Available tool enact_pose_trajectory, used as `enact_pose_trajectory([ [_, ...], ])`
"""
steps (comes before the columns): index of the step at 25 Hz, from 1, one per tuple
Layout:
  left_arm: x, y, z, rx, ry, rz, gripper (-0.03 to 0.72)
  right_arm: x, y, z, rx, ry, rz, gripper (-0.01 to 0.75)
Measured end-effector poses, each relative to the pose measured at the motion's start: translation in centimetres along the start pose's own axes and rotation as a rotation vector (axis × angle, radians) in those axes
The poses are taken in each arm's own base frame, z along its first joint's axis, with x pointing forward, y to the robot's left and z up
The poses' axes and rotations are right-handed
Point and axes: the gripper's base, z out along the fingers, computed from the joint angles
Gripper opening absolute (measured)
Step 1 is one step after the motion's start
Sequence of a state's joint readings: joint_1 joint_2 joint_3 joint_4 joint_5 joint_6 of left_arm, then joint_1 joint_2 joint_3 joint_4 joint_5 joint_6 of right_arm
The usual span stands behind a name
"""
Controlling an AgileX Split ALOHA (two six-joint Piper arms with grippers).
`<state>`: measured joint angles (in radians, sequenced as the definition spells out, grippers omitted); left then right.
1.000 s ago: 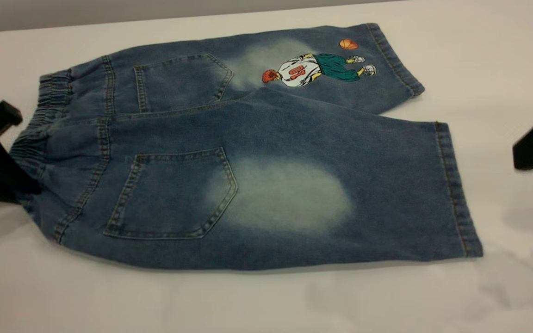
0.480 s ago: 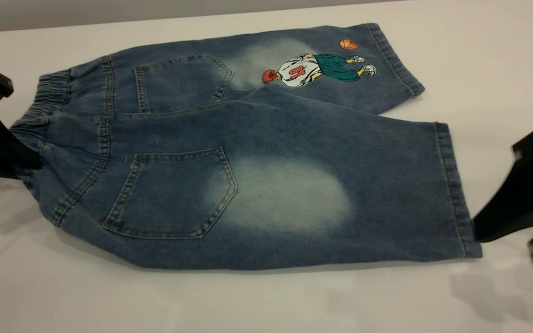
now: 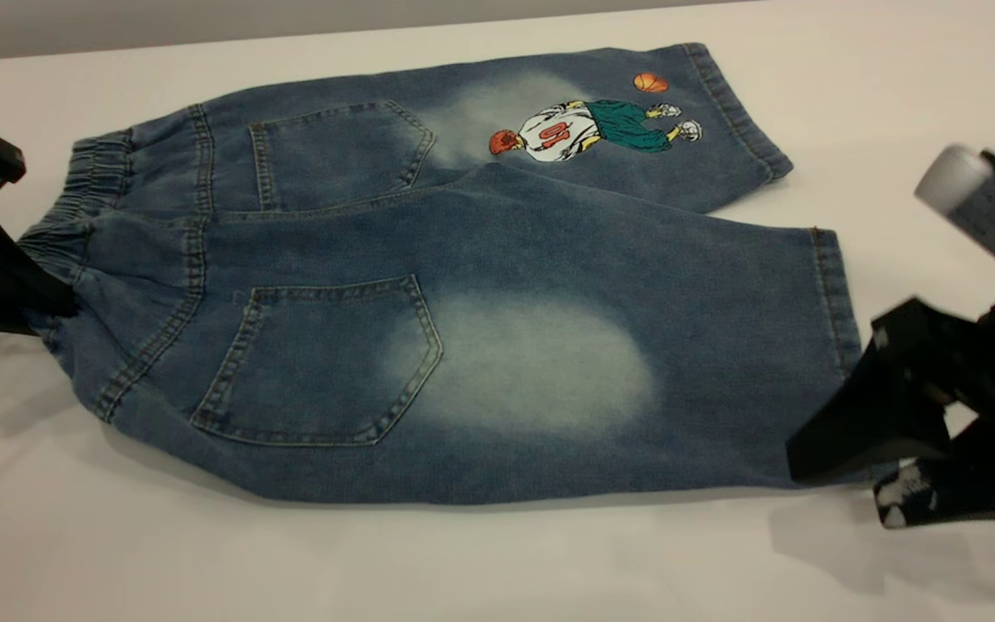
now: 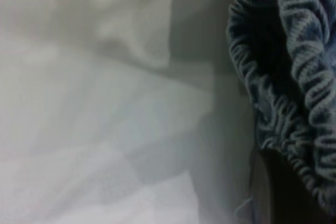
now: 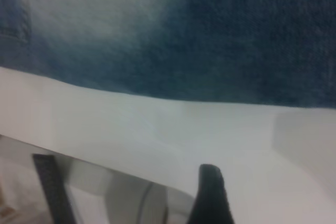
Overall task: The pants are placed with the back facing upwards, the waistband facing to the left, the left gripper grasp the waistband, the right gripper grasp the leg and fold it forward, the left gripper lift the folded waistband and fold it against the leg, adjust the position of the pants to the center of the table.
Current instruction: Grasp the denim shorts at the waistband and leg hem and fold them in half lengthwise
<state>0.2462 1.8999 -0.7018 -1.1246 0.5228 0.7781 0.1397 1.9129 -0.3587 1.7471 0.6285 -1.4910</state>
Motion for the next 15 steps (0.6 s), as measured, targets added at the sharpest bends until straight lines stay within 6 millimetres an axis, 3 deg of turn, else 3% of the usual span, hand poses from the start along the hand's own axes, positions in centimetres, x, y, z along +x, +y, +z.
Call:
enact_pose_trajectory([
  [6, 0.0, 0.0, 0.0, 0.000, 0.000, 0.002, 0.122, -0.1, -0.9, 0.1, 0.091, -0.002, -0.012, 0.461],
  [15, 0.0, 0.0, 0.0, -0.001, -0.001, 0.010, 0.122, -1.9, -0.7, 0.1, 0.114, -0.051, -0.013, 0.461],
])
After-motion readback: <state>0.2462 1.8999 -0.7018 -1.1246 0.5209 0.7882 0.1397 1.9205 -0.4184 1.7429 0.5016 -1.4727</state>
